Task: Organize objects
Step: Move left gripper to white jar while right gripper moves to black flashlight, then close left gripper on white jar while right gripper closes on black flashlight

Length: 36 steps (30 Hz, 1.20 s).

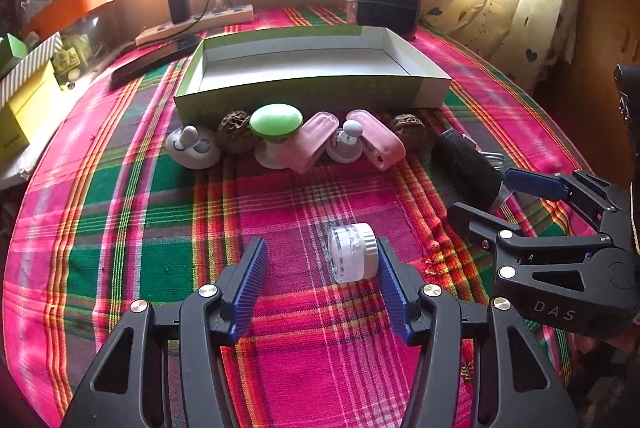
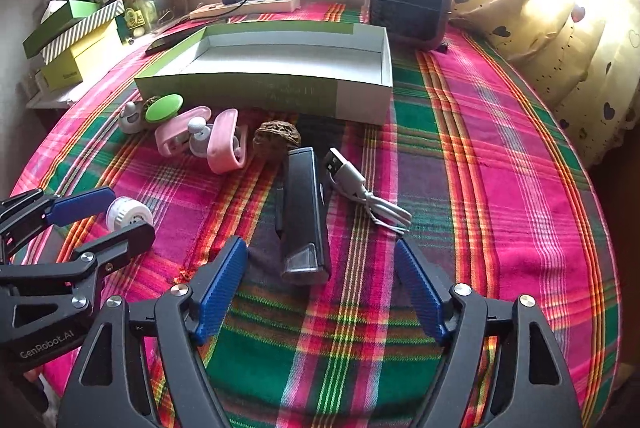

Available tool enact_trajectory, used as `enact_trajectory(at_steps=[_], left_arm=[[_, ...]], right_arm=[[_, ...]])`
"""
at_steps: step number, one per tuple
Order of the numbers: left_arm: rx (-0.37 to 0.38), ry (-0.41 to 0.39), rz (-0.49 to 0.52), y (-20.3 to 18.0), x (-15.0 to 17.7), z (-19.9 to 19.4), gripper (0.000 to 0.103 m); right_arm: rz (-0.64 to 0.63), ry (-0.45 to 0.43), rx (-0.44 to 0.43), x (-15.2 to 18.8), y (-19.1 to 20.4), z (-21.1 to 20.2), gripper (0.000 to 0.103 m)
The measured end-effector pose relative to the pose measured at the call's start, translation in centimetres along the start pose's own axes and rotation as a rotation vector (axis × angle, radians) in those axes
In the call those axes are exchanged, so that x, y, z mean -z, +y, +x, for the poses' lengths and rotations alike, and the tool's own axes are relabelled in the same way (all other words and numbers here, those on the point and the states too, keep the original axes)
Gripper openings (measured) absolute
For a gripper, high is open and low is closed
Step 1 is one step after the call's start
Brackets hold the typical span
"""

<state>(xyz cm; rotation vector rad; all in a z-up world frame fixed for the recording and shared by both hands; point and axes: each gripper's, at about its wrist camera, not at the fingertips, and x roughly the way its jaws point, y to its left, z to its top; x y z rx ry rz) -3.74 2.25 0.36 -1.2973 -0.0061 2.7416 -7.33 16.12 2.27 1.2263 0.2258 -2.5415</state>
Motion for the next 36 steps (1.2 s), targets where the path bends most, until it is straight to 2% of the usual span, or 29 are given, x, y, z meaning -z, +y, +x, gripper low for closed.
enact_trajectory(at_steps=[6,9,14,22,29,36], left_arm=[[-0.041,-0.001,0.039,-0.6,-0.3,0.5,0.053],[-0.042,0.006,0.035,-0.4,-0.5,0.5,0.052],[-0.043,0.007,0.019,0.0,-0.6,0.4,0.042],[-0.046,0.003,0.005,0.7,-0.7,0.4,0.027],[-0.034,0.012,0.001,1.0,-0.8,0.3,0.017],[-0.023,0.012,0.001,1.1,-0.8,0.2,0.017]], right_arm=[[-0.007,0.005,-0.008,-0.4,0.0,0.2,0.071],[-0.007,0.002,-0.008,-0.6,0.0,0.1,0.061],[-0.012,-0.001,-0.012,-0.8,0.1,0.0,0.043],[-0.018,-0.005,-0.020,-0.8,0.5,-0.1,0.025],[-0.012,-0.003,-0.017,-0.8,0.5,-0.2,0.025],[0.000,-0.004,-0.018,-0.8,0.4,-0.5,0.025]])
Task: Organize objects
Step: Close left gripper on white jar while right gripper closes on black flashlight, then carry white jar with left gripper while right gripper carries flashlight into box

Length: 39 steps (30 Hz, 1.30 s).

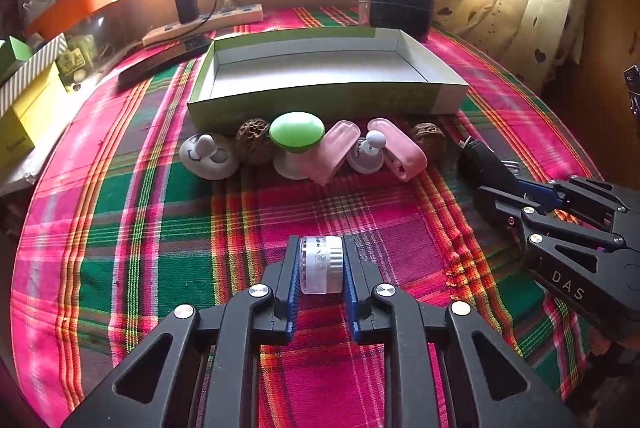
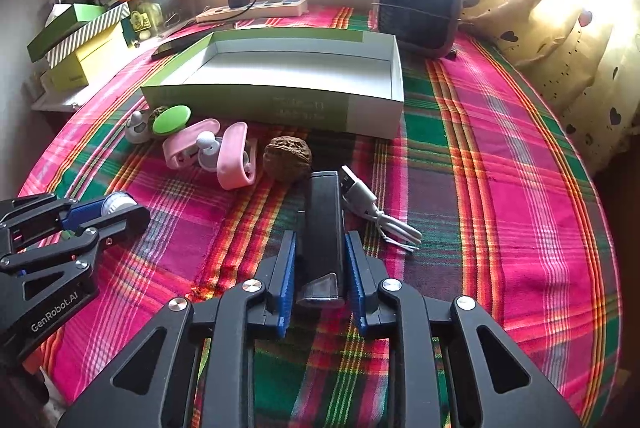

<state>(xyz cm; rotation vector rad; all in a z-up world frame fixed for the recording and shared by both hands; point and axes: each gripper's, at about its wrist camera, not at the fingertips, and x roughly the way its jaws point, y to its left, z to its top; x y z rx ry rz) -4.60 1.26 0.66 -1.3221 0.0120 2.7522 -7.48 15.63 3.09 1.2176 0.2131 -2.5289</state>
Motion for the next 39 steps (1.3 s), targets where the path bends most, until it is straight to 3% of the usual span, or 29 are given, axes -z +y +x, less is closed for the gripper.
enact_trajectory(at_steps=[21,39], left_arm=[[0.069,-0.027,-0.045,1.9,-5.2,-0.6,0.017],[0.071,-0.044,-0.069,5.0,-12.4,2.2,0.017]], right_arm=[[0.008,-0.052,-0.044,-4.6,0.7,-1.5,0.024],[0.015,-0.035,-0.090,-12.5,1.3,2.5,0.024]])
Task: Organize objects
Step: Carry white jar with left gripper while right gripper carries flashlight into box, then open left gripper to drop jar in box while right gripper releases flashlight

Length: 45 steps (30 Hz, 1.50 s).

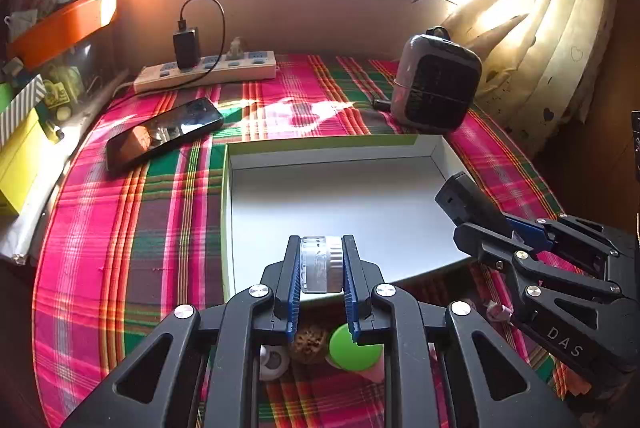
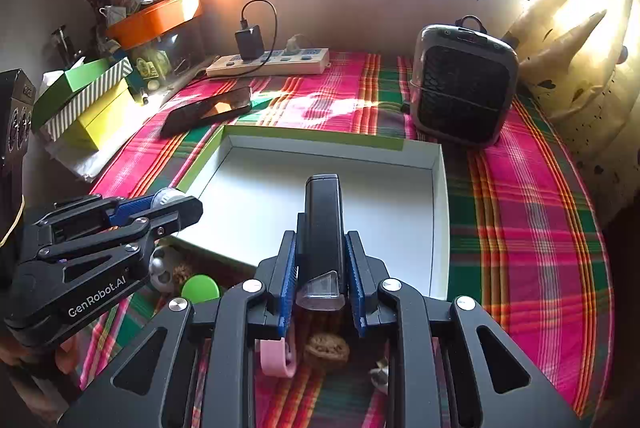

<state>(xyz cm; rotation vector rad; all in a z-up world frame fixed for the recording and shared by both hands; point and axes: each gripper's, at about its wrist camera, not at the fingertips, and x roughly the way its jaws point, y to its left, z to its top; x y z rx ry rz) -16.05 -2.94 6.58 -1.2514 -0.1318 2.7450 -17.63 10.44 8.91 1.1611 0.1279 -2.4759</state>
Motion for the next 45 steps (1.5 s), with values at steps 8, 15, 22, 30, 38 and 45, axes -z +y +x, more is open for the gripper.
enact_trajectory(at_steps=[8,15,22,30,38,45], left_arm=[[0.003,0.015,0.001,1.0,-2.6,3.0,0.017],[-0.001,0.053,0.010,1.6,-4.1,6.1,0.017],[-0.010,0.087,0.009,2.3,-4.5,8.2,0.017],[-0.024,0.109,0.013,2.5,-4.5,9.7,0.017],[-0.041,0.106,0.012,2.5,-4.6,9.9,0.017],[-0.045,0.115,0.014,2.5,-4.6,10.1,0.018]], right_arm=[[0.042,0.052,-0.002,-1.9,-0.9,4.0,0.024],[0.061,0.084,0.014,-2.6,-1.7,6.4,0.024],[0.072,0.103,0.032,-3.3,-2.3,7.9,0.024],[0.061,0.108,0.047,-3.4,-2.1,9.0,0.024],[0.067,0.105,0.049,-3.3,-2.2,9.2,0.024],[0.073,0.111,0.043,-3.1,-2.1,9.3,0.024]])
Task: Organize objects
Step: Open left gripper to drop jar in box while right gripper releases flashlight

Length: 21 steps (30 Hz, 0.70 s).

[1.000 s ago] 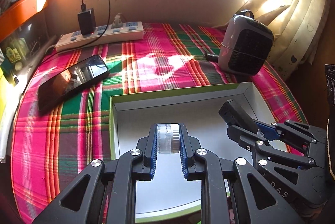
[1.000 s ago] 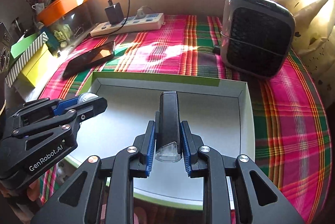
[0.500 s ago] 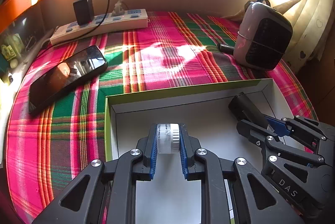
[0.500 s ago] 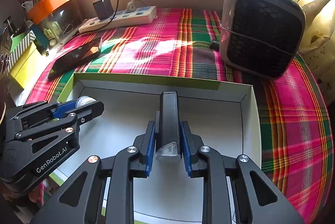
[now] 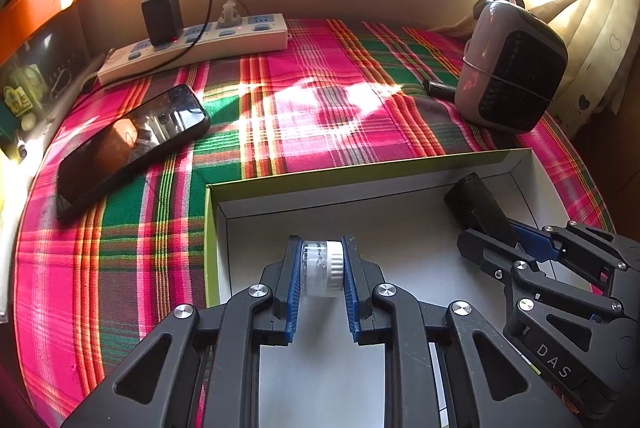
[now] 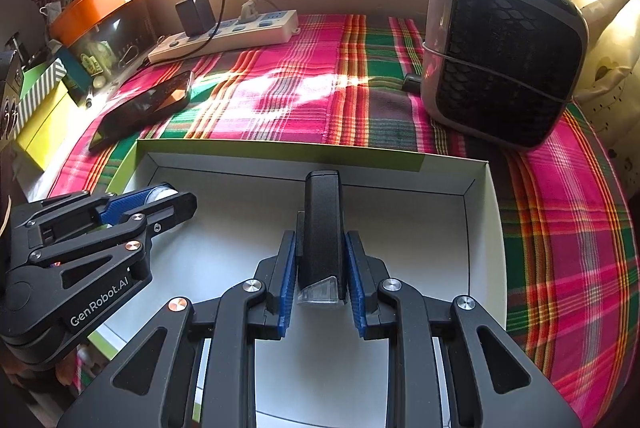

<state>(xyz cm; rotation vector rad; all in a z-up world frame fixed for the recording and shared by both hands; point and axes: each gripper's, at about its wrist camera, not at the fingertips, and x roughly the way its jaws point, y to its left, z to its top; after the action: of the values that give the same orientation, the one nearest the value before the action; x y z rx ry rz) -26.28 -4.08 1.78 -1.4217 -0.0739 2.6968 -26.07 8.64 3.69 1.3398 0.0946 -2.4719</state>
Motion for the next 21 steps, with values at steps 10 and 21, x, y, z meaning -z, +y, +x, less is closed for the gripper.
enact_trajectory(at_steps=[10,21], left_arm=[[0.007,0.002,0.016,-0.4,0.2,-0.3,0.030],[0.016,-0.031,0.018,-0.6,1.2,-2.3,0.033]], right_arm=[[-0.008,-0.014,0.022,0.2,0.2,-0.4,0.038],[0.008,-0.042,0.016,1.2,0.2,-2.0,0.042]])
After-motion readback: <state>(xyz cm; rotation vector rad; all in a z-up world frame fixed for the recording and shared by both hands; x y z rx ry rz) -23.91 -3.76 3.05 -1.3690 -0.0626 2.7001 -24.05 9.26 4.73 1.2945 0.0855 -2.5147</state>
